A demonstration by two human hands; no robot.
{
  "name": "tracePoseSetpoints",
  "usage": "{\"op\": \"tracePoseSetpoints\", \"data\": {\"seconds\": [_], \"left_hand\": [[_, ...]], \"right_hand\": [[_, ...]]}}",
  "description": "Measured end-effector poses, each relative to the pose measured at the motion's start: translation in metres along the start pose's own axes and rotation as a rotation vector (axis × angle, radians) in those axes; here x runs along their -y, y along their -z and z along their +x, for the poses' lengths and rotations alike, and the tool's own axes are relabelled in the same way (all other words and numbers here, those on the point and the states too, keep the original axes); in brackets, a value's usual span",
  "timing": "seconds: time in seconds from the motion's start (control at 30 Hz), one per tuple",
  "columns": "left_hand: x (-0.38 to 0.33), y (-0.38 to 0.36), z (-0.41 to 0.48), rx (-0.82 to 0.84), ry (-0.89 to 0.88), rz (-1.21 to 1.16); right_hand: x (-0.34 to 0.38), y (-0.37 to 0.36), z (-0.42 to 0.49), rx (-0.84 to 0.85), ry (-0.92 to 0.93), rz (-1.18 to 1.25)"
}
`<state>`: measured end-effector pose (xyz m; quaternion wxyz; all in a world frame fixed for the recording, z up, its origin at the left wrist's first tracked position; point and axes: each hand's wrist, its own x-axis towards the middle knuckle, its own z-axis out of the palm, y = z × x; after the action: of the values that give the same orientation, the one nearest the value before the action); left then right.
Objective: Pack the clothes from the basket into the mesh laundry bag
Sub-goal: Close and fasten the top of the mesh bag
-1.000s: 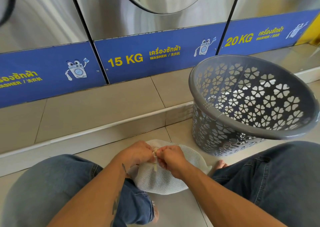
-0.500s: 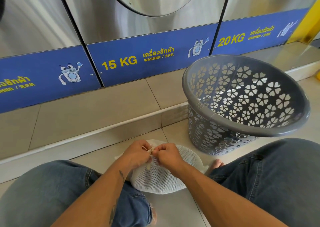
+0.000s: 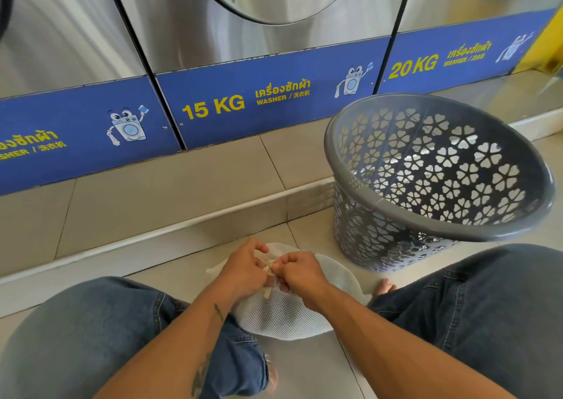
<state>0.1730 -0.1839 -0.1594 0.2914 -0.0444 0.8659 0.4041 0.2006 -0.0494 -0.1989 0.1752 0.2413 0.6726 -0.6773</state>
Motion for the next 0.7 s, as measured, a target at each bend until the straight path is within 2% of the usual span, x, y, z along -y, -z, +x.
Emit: {"op": "tracePoseSetpoints", "data": {"seconds": [0.4,0.7], "left_hand": [[0.0032,-0.002,0.0018,0.014,0.066,-0.219],[0.0036,0.0001,0.0036,-0.006,0.077,-0.218]], "right_hand": [[-0.0082,0.0047,0.0031,0.007,0.066,0.011],[-0.0069,0.0099,0.0076,-0.033,0.235,-0.262]]}}
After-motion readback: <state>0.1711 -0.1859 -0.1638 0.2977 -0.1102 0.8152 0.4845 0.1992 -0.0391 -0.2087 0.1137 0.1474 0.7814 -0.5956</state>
